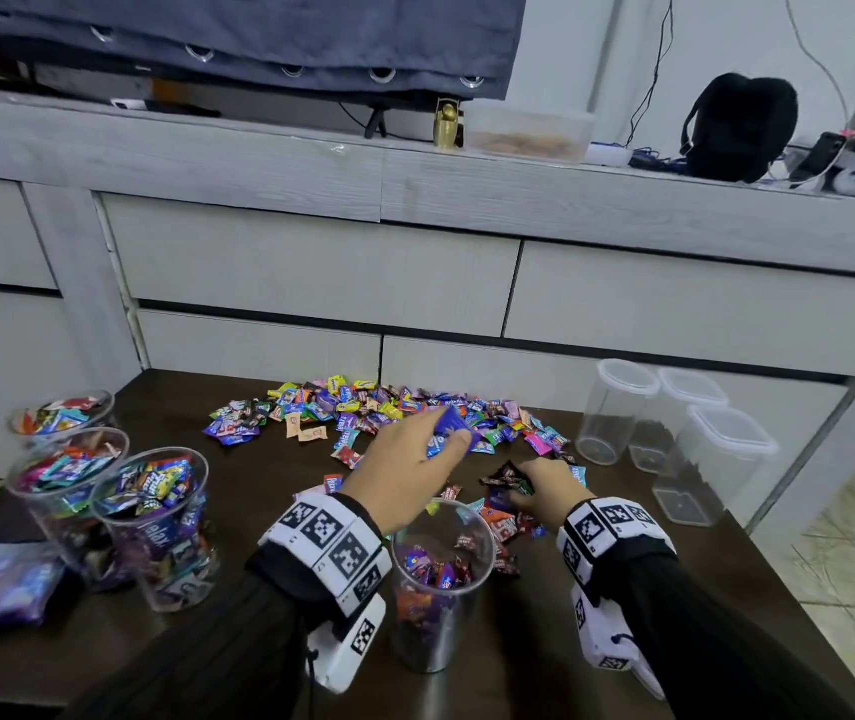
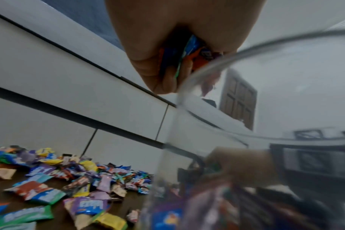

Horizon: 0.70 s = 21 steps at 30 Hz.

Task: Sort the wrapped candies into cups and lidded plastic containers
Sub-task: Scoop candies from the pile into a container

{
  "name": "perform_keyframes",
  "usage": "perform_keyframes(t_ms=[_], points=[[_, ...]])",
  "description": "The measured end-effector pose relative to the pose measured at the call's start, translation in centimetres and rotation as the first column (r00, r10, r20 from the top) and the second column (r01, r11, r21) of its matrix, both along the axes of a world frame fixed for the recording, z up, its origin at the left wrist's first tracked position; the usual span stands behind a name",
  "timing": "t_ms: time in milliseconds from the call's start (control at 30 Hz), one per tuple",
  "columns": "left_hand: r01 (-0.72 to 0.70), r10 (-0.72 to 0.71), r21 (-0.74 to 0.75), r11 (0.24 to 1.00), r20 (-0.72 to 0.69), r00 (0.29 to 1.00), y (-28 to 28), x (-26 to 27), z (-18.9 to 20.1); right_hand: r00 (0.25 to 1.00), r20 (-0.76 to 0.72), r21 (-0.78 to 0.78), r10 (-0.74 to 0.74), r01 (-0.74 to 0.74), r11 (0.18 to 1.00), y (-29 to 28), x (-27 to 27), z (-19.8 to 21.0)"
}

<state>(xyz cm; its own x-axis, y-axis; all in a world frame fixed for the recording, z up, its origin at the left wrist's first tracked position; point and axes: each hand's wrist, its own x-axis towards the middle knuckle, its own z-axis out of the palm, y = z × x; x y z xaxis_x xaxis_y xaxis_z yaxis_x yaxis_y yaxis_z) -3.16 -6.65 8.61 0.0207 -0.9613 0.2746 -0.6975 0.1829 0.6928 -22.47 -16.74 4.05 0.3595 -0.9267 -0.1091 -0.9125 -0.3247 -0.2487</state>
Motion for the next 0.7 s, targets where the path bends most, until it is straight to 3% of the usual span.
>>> perform_keyframes(t_ms=[133,367,533,633,700], points=[[0.069,-0.069,-0.044,0.997,0.003,0.998,1.9,-1.5,-0.2,0.998,0.058,-0.037,0.021,-0.019,0.999,0.8,-0.1,1.1],[0.240,-0.218,-0.070,0.968,0.233,0.947,3.9,-1.4,-2.6,0.995,0.091,-0.051,0.030,-0.026,0.998,2.4,0.4,2.1],[0.242,-0.197,-0.100,0.965,0.335,0.922,4.0,-1.4,-2.6,0.992,0.110,-0.056,0.057,-0.051,0.997,3.2,0.9,2.4],[0.227,-0.120,-0.150,0.962,0.515,0.849,4.0,-1.5,-2.3,0.989,0.133,-0.065,0.067,-0.059,0.996,3.6,1.0,2.5],[0.205,-0.098,-0.140,0.969,0.544,0.834,4.0,-1.5,-2.1,0.988,0.141,-0.064,0.069,-0.060,0.996,3.7,0.9,2.6]])
